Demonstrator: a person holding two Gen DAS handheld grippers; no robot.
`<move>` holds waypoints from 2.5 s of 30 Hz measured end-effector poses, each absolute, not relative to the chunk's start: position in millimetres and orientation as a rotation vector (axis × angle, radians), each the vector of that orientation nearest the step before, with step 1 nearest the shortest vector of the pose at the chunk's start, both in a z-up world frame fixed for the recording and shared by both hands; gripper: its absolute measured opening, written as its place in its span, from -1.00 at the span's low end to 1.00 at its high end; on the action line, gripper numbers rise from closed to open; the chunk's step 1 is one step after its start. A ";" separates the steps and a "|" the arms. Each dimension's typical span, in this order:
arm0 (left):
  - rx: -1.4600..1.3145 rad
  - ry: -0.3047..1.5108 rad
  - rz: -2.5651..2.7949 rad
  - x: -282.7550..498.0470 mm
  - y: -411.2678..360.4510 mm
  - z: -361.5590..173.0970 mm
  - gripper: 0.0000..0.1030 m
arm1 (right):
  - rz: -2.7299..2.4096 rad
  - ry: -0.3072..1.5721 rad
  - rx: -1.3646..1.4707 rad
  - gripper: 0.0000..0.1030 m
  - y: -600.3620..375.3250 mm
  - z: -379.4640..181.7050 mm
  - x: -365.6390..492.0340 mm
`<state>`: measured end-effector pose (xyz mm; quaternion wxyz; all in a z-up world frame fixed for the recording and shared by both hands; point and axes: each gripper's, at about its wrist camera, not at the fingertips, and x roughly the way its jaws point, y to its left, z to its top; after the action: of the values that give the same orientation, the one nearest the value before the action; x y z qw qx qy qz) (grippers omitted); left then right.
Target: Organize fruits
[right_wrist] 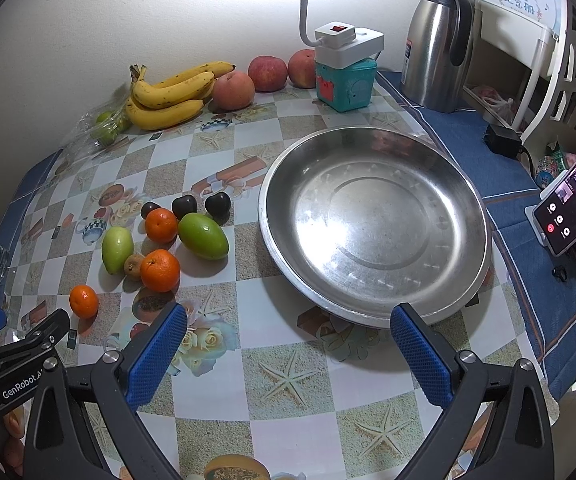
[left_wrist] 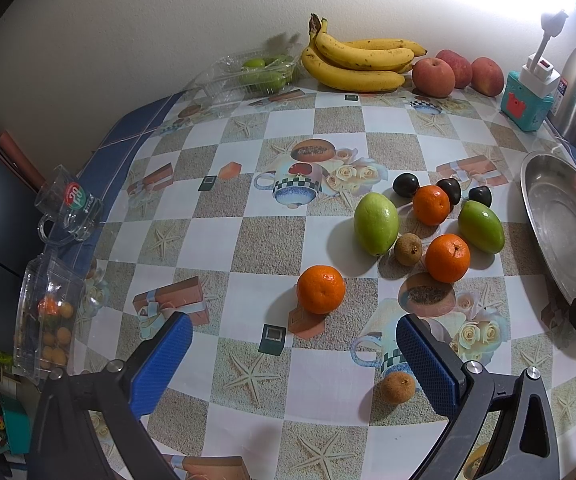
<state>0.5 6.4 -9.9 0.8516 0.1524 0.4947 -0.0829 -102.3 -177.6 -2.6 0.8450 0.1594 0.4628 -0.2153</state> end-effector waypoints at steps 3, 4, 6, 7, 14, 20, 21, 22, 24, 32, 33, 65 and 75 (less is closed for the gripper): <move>0.320 1.041 -0.174 0.6 6.5 -10.1 1.00 | -0.454 0.977 0.336 0.97 -176.8 -2.9 -102.3; 0.320 1.042 -0.174 0.4 6.3 -9.7 1.00 | -0.454 0.978 0.336 0.97 -177.1 -3.4 -102.2; 0.320 1.042 -0.174 0.6 6.4 -10.0 1.00 | -0.455 0.978 0.337 0.97 -179.4 -1.9 -102.0; 0.320 1.043 -0.174 0.4 6.2 -9.6 1.00 | -0.455 0.978 0.336 0.97 -179.5 -1.7 -102.0; 0.320 1.043 -0.174 0.6 6.2 -9.5 1.00 | -0.456 0.977 0.336 0.97 -179.8 -1.3 -101.9; 0.315 1.049 -0.171 1.5 7.3 -11.8 1.00 | -0.457 0.975 0.335 0.97 -178.0 -2.0 -101.6; 0.312 1.050 -0.170 1.5 7.7 -12.1 1.00 | -0.456 0.973 0.333 0.97 -177.6 -1.6 -101.7; 0.306 1.052 -0.171 1.5 8.7 -12.2 1.00 | -0.455 0.971 0.332 0.97 -177.1 -1.4 -101.9; 0.280 1.054 -0.171 1.1 12.7 -9.5 1.00 | -0.450 0.963 0.334 0.97 -176.6 -0.1 -102.6; 0.172 1.094 -0.164 6.3 36.7 -8.2 1.00 | -0.371 0.935 0.327 0.97 -168.1 6.3 -98.3; 0.165 1.100 -0.162 7.6 38.9 -8.6 1.00 | -0.358 0.939 0.317 0.97 -165.0 6.4 -96.0; 0.131 1.115 -0.155 22.7 78.6 -11.9 0.99 | -0.118 1.197 0.276 0.97 -93.6 -27.5 -49.9; 0.094 1.183 -0.143 26.1 94.1 -26.2 0.98 | -0.092 1.285 0.264 0.89 -70.3 -43.1 -39.6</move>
<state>26.1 94.1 -26.2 0.8267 0.0445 0.5569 -0.0675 -39.6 -70.3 -43.1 0.7916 0.1225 0.5971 -0.0428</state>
